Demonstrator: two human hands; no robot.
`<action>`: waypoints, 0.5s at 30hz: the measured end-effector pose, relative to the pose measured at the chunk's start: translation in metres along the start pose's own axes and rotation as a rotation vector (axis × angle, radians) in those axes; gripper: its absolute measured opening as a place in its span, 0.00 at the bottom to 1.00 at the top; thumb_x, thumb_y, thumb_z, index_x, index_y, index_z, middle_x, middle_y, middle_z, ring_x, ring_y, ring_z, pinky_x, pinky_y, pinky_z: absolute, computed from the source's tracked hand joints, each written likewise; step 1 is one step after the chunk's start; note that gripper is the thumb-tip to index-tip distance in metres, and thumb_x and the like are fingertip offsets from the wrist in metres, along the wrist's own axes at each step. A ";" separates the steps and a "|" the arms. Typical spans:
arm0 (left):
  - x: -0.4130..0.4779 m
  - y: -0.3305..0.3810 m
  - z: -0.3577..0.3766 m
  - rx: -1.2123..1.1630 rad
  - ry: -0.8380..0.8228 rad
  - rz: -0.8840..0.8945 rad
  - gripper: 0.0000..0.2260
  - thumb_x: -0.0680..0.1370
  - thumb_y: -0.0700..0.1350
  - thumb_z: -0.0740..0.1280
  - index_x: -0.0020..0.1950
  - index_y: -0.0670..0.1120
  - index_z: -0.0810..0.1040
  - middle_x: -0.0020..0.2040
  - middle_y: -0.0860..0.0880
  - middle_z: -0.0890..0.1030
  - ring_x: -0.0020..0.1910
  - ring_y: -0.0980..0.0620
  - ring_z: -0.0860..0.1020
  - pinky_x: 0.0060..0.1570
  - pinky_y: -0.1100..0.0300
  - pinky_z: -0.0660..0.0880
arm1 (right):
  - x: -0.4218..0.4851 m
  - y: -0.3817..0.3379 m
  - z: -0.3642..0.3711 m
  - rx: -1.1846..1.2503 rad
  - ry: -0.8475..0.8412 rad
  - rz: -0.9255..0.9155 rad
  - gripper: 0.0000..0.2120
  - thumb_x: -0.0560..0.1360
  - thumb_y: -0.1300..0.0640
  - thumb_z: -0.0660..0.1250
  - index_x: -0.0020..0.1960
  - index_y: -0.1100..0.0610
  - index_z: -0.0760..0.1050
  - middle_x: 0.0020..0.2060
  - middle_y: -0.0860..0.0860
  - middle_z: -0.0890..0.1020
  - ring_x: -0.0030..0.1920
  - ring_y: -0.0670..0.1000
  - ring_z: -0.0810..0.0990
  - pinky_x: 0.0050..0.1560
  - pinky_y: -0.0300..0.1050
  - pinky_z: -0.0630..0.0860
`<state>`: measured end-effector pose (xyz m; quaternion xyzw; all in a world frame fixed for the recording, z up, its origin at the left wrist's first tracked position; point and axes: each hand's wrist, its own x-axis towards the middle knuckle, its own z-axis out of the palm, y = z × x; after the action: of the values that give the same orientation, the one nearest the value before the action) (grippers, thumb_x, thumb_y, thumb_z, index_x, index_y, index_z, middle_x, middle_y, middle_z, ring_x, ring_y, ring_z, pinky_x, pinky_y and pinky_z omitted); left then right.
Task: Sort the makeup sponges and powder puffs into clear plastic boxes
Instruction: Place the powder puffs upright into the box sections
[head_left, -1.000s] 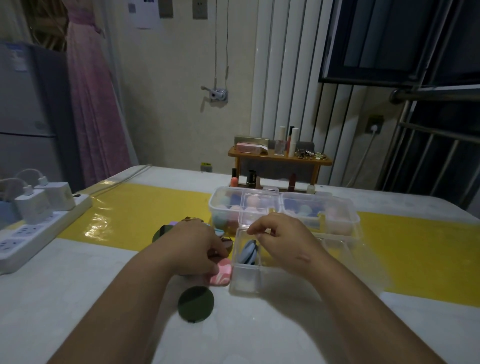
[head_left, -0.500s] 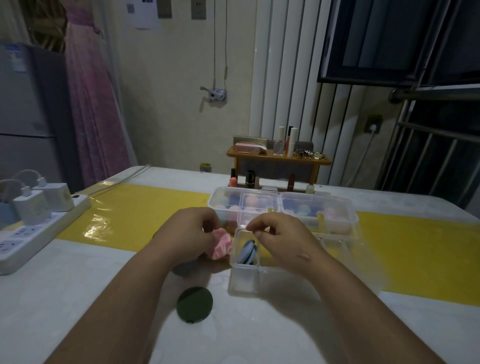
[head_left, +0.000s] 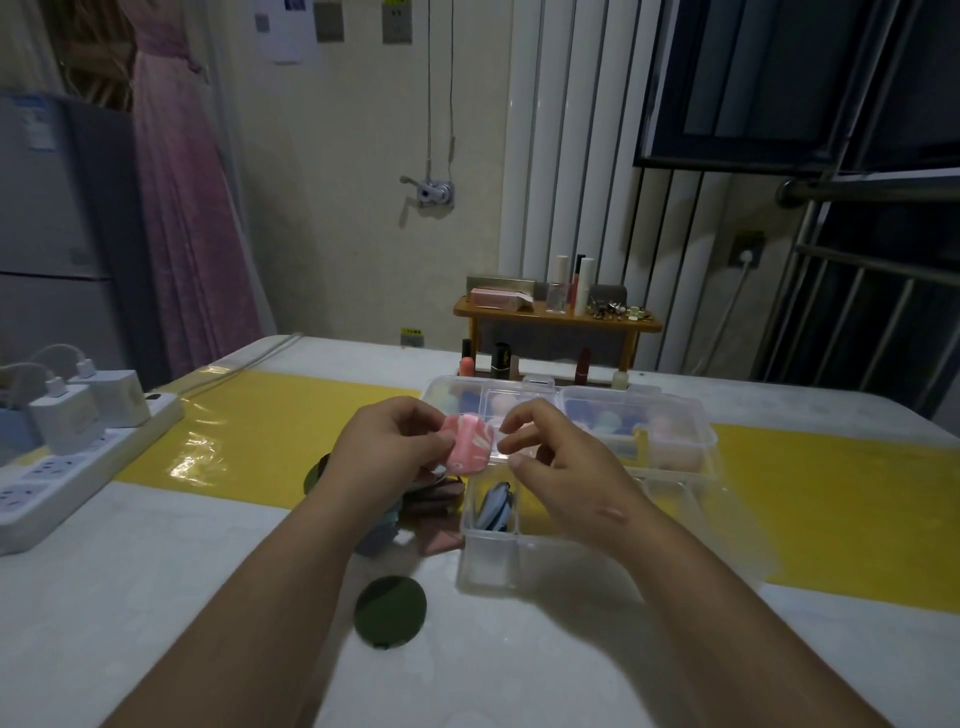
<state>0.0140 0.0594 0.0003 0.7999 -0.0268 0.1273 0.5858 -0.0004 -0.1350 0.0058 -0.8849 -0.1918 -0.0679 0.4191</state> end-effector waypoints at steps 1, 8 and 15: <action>-0.001 0.000 0.002 -0.015 -0.004 -0.006 0.04 0.74 0.38 0.73 0.48 0.44 0.82 0.41 0.44 0.84 0.39 0.48 0.82 0.36 0.58 0.81 | 0.000 -0.001 0.000 0.014 -0.005 -0.006 0.10 0.81 0.56 0.62 0.55 0.41 0.70 0.54 0.41 0.80 0.45 0.41 0.77 0.42 0.37 0.73; -0.007 0.004 0.013 -0.070 -0.050 -0.047 0.03 0.75 0.39 0.72 0.49 0.44 0.82 0.38 0.44 0.84 0.32 0.54 0.81 0.29 0.67 0.75 | 0.001 0.001 0.001 0.047 0.034 -0.055 0.09 0.80 0.57 0.64 0.53 0.43 0.76 0.47 0.36 0.78 0.45 0.33 0.74 0.41 0.30 0.68; -0.005 0.001 0.012 0.013 -0.044 -0.042 0.02 0.77 0.42 0.71 0.47 0.48 0.82 0.42 0.51 0.85 0.42 0.52 0.81 0.37 0.63 0.75 | 0.004 0.006 0.002 0.100 0.101 -0.027 0.08 0.79 0.57 0.65 0.50 0.44 0.77 0.45 0.44 0.80 0.46 0.46 0.78 0.48 0.44 0.79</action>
<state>0.0113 0.0471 -0.0034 0.8066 -0.0222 0.0973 0.5825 0.0055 -0.1363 0.0012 -0.8556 -0.1855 -0.1083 0.4709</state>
